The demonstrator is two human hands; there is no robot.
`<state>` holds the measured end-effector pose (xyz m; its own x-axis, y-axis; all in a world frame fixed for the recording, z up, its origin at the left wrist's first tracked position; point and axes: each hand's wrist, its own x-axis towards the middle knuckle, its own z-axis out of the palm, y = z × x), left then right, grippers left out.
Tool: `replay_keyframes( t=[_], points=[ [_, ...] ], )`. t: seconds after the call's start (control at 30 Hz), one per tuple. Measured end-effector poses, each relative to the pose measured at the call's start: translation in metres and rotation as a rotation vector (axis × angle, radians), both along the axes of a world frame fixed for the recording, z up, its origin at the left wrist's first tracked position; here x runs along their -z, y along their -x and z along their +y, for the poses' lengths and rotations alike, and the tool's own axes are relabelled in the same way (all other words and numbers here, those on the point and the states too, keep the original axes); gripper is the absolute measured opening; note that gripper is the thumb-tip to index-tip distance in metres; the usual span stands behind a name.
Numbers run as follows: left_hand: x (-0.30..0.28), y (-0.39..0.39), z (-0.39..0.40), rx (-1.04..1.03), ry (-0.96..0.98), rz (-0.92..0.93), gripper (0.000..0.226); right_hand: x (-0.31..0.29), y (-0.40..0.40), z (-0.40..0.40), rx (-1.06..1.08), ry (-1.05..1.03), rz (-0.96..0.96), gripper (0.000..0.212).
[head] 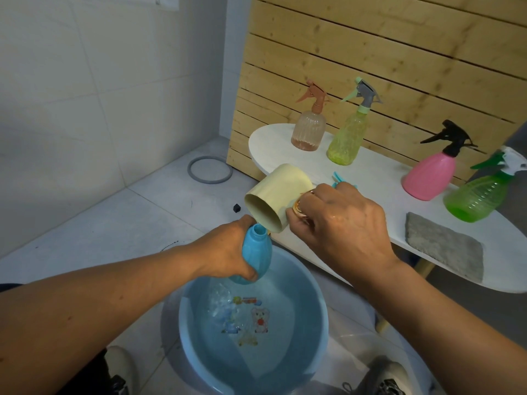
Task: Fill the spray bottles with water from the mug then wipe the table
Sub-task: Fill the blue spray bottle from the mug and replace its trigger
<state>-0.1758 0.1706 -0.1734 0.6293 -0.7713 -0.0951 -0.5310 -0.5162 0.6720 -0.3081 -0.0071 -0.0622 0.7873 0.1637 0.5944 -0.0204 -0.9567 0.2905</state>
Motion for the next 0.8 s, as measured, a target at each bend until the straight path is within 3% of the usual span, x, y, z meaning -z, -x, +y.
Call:
replay_keyframes(
  t=[0.3,0.37,0.57,0.7,0.8],
  points=[
    [-0.004,0.002,0.000,0.006,0.028,0.005,0.093,0.001,0.001,-0.001,-0.015,-0.074,0.031,0.037],
    [-0.004,0.002,0.000,-0.007,0.040,0.011,0.091,0.000,0.001,0.001,0.035,-0.248,0.066,0.038],
    [0.002,0.001,0.006,-0.065,0.041,0.006,0.089,0.004,-0.021,-0.018,0.224,-1.038,0.325,0.049],
    [0.005,-0.007,0.010,-0.123,0.092,0.037,0.089,0.033,-0.046,-0.031,0.272,-1.368,0.473,0.047],
    [0.007,-0.016,0.009,-0.149,0.124,0.089,0.088,0.059,-0.062,-0.036,0.277,-1.445,0.551,0.044]
  ],
)
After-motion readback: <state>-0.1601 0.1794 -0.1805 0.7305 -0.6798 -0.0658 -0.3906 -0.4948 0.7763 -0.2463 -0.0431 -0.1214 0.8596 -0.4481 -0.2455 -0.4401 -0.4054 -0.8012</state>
